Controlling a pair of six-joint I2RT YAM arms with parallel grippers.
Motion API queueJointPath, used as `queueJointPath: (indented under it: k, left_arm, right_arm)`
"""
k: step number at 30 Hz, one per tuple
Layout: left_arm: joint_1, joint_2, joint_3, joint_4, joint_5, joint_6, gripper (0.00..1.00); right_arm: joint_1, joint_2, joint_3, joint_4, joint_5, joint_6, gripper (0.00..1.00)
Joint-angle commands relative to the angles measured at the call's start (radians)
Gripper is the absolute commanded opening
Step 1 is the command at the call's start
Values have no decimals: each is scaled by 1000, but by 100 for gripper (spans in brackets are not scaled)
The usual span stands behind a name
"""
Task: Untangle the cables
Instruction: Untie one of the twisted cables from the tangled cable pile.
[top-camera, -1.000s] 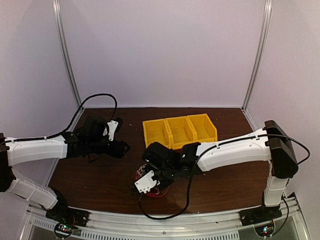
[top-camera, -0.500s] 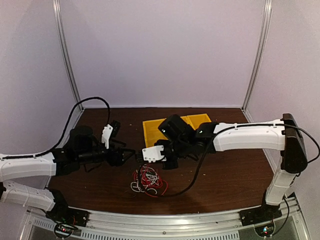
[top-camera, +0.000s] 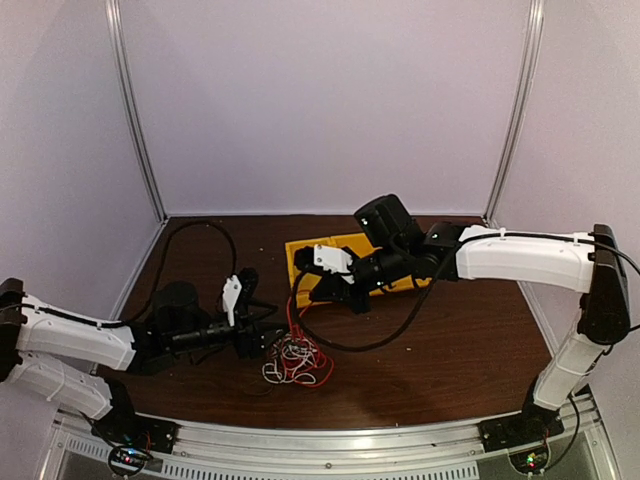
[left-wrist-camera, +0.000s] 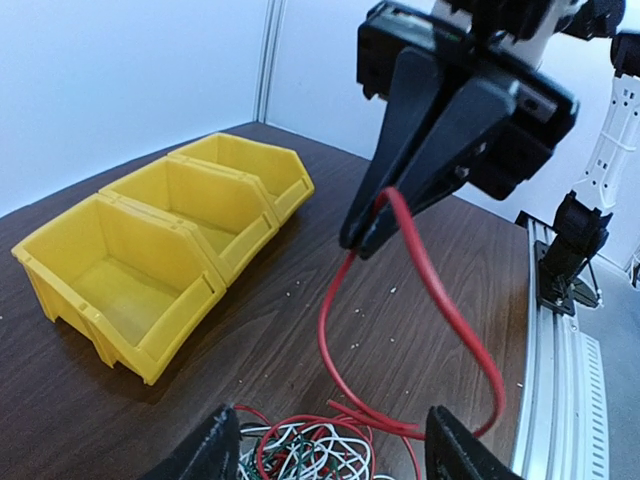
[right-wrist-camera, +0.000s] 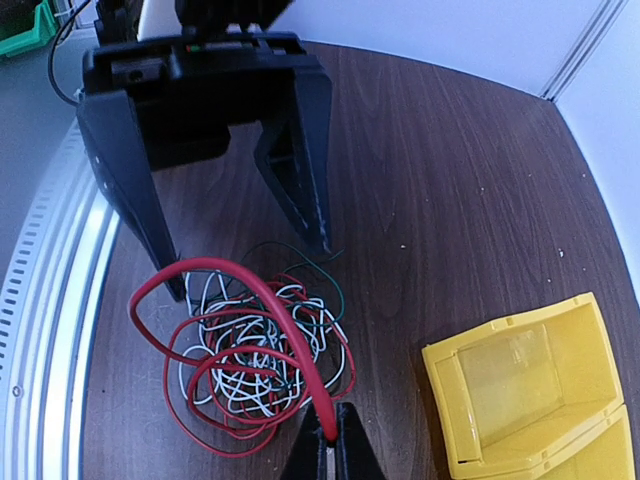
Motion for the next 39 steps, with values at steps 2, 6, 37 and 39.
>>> queueJointPath:
  k: [2,6,37,39]
  left_arm:
    - [-15,153,84,203,58,-3,64]
    - [-18,273,131,286,47,-28,63]
    - [-16,665,407,145,78,-55,14]
    - [-14,678,421,116,65,-50,13]
  right_arm:
    - [-15,-31,10,38,-69,62,0]
    - [-27,-48,9,46,-99,84,0]
    - [-216,-192,771,-252,-329,192,0]
    - [-259,-199,795,-237,-363,219,0]
